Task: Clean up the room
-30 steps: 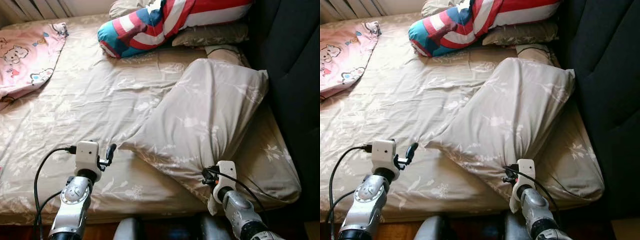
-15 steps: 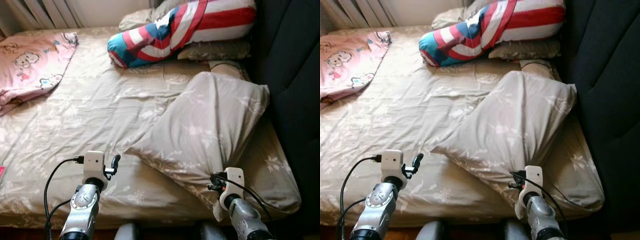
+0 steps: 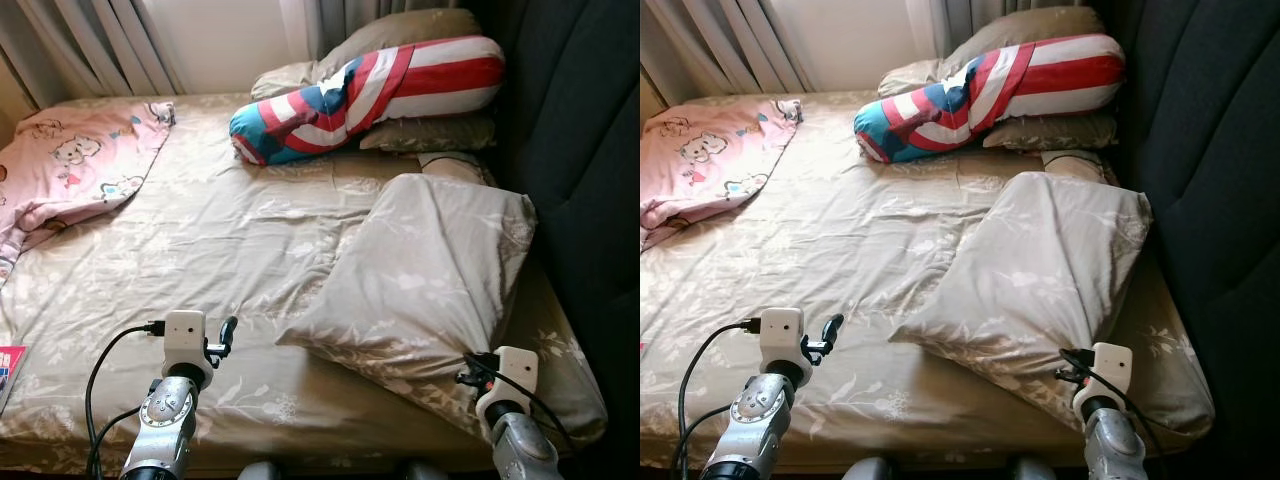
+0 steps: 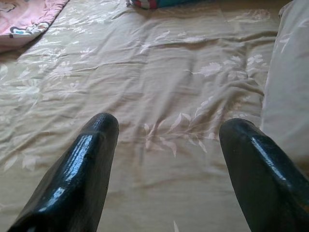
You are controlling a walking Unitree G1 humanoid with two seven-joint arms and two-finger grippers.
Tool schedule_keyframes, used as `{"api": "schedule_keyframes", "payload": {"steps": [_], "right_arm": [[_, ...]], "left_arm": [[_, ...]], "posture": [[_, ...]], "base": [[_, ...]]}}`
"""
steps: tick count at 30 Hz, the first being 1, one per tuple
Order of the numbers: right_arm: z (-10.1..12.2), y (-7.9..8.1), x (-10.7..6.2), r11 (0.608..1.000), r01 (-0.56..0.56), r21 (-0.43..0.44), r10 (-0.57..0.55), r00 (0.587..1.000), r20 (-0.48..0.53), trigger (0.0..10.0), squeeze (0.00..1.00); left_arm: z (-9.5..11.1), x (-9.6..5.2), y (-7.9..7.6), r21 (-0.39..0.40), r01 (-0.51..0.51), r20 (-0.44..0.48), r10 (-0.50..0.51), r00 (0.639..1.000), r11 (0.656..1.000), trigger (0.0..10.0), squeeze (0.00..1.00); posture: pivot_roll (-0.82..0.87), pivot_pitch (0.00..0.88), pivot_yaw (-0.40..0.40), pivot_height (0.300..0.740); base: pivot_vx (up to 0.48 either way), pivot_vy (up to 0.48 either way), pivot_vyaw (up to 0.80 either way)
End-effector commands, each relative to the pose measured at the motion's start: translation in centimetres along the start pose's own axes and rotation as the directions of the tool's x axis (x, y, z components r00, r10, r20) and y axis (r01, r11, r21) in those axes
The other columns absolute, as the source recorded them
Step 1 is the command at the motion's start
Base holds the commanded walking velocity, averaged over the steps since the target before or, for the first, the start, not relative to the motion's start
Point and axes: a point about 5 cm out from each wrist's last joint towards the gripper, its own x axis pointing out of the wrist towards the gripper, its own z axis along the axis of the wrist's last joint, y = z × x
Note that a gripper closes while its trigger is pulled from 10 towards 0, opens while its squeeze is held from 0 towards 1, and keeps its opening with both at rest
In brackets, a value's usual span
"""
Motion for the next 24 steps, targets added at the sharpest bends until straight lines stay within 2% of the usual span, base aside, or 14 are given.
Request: {"api": "schedule_keyframes", "payload": {"steps": [1, 5, 9, 13, 14, 17, 18, 20, 21, 23, 24], "right_arm": [[2.1, -1.8, -0.1, 0.998, 0.068, 0.014, -0.070, 0.990, 0.121, 10.0, 0.00], [2.1, -2.0, -0.1, 0.998, 0.069, 0.013, -0.070, 0.989, 0.128, 10.0, 0.00], [1.5, -2.3, -0.2, 0.995, 0.103, -0.002, -0.102, 0.991, 0.083, 10.0, 0.00], [1.1, -3.5, -0.4, 0.983, 0.181, -0.004, -0.181, 0.983, 0.045, 10.0, 0.00], [1.1, -4.6, -0.7, 0.969, 0.248, -0.016, -0.247, 0.969, 0.029, 10.0, 0.00], [1.4, -6.2, -1.0, 0.940, 0.338, -0.033, -0.338, 0.941, 0.022, 10.0, 0.00], [1.4, -6.2, -1.0, 0.940, 0.338, -0.033, -0.338, 0.941, 0.022, 10.0, 0.00], [1.8, -7.8, -1.4, 0.905, 0.425, -0.030, -0.424, 0.905, 0.029, 10.0, 0.00], [1.8, -7.8, -1.4, 0.905, 0.425, -0.030, -0.424, 0.905, 0.029, 10.0, 0.00], [3.0, -10.5, -2.3, 0.824, 0.563, -0.066, -0.560, 0.826, 0.062, 10.0, 0.00], [3.0, -10.5, -2.3, 0.824, 0.563, -0.066, -0.560, 0.826, 0.062, 10.0, 0.00]], "left_arm": [[-0.2, 0.1, 0.7, -0.001, -0.017, -0.015, 0.017, 1.000, 1.000, 10.0, 0.00], [-0.2, 0.3, 0.7, -0.002, -0.018, -0.011, 0.018, 1.000, 1.000, 10.0, 0.00], [-0.1, 0.3, 0.9, 0.005, -0.023, -0.008, 0.023, 1.000, 1.000, 10.0, 0.00], [-0.1, 0.2, 1.6, 0.011, -0.035, -0.002, 0.035, 0.999, 0.999, 10.0, 0.00], [-0.1, 0.1, 2.0, 0.015, -0.041, 0.002, 0.041, 0.999, 0.999, 10.0, 0.00], [-0.2, 0.0, 2.2, 0.022, -0.045, 0.000, 0.045, 0.999, 0.999, 10.0, 0.00], [-0.2, 0.0, 2.2, 0.022, -0.045, 0.000, 0.045, 0.999, 0.999, 10.0, 0.00], [-0.3, -0.1, 2.4, 0.026, -0.047, -0.003, 0.047, 0.999, 0.999, 10.0, 0.00], [-0.3, -0.1, 2.4, 0.026, -0.047, -0.003, 0.047, 0.999, 0.999, 10.0, 0.00], [-0.3, 0.0, 2.5, 0.032, -0.044, -0.003, 0.044, 0.999, 0.999, 10.0, 0.00], [-0.3, 0.0, 2.5, 0.032, -0.044, -0.003, 0.044, 0.999, 0.999, 10.0, 0.00]], "posture": [[-0.19, 0.000, 0.041, 0.656], [-0.20, 0.000, 0.041, 0.660], [-0.19, 0.000, 0.042, 0.669], [-0.18, 0.000, 0.049, 0.669], [-0.17, 0.000, 0.053, 0.669], [-0.17, 0.000, 0.059, 0.669], [-0.17, 0.000, 0.059, 0.669], [-0.18, 0.000, 0.064, 0.669], [-0.18, 0.000, 0.064, 0.669], [-0.18, 0.000, 0.079, 0.669], [-0.18, 0.000, 0.079, 0.669]], "base": [[0.000, 0.000, 0.00], [0.000, 0.000, 0.00], [0.000, 0.000, 0.00], [0.000, 0.000, 0.00], [0.000, 0.000, 0.00], [0.000, 0.000, 0.00], [0.000, 0.000, 0.00], [0.000, 0.000, 0.00], [0.000, 0.000, 0.00], [0.000, 0.000, 0.00], [0.000, 0.000, 0.00]]}}
